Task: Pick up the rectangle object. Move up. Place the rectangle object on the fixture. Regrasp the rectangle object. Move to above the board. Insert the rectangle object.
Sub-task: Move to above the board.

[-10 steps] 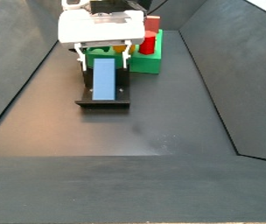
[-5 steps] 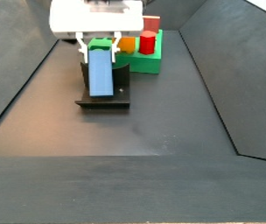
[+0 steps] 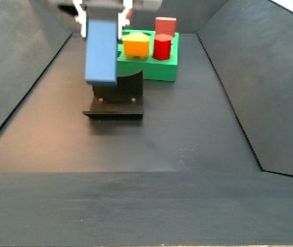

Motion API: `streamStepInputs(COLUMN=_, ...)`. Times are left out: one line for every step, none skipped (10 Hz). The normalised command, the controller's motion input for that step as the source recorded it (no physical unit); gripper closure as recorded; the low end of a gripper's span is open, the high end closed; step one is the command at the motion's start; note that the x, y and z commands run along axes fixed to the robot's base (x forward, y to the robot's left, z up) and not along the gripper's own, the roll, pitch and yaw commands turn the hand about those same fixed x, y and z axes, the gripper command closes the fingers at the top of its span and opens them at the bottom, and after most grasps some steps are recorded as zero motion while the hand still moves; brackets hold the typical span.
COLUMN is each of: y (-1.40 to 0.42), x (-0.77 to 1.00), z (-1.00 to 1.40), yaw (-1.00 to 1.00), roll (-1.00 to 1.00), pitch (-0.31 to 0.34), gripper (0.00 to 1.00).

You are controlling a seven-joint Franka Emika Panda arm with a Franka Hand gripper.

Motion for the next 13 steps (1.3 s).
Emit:
streamStepInputs(y=0.2, x=-0.05, z=1.0, yaw=-0.16, roll=-0.11, pitch=0.073, gripper=1.0)
streamStepInputs(y=0.18, x=-0.06, z=1.0, yaw=-0.12, roll=-0.11, pitch=0.105, gripper=1.0)
streamStepInputs(y=0.17, x=-0.06, z=1.0, yaw=-0.09, roll=-0.11, pitch=0.114, gripper=1.0)
streamStepInputs(y=0.12, x=-0.06, z=0.9, yaw=-0.04, roll=-0.09, pitch=0.124, gripper=1.0)
streamStepInputs(y=0.08, x=-0.05, z=0.72, yaw=-0.01, roll=-0.07, pitch=0.129, gripper=1.0)
streamStepInputs(y=0.05, x=-0.04, z=0.53, yaw=0.01, roll=-0.06, pitch=0.13, gripper=1.0)
streamStepInputs(y=0.03, x=-0.02, z=0.35, yaw=0.03, roll=-0.05, pitch=0.125, gripper=1.0)
streamStepInputs(y=-1.0, x=-0.45, z=0.24, yaw=-0.11, roll=-1.0, pitch=0.111, gripper=1.0)
streamStepInputs(y=-1.0, x=-0.45, z=0.23, yaw=-0.11, roll=-1.0, pitch=0.104, gripper=1.0)
streamStepInputs(y=-1.0, x=-0.48, z=0.25, yaw=-0.1, roll=-1.0, pitch=0.096, gripper=1.0)
streamStepInputs(y=-1.0, x=-0.48, z=0.24, yaw=-0.1, roll=-1.0, pitch=0.094, gripper=1.0)
streamStepInputs(y=-1.0, x=-0.48, z=0.23, yaw=-0.09, roll=-1.0, pitch=0.101, gripper=1.0)
streamStepInputs(y=-1.0, x=-0.48, z=0.24, yaw=-0.08, roll=-1.0, pitch=0.105, gripper=1.0)
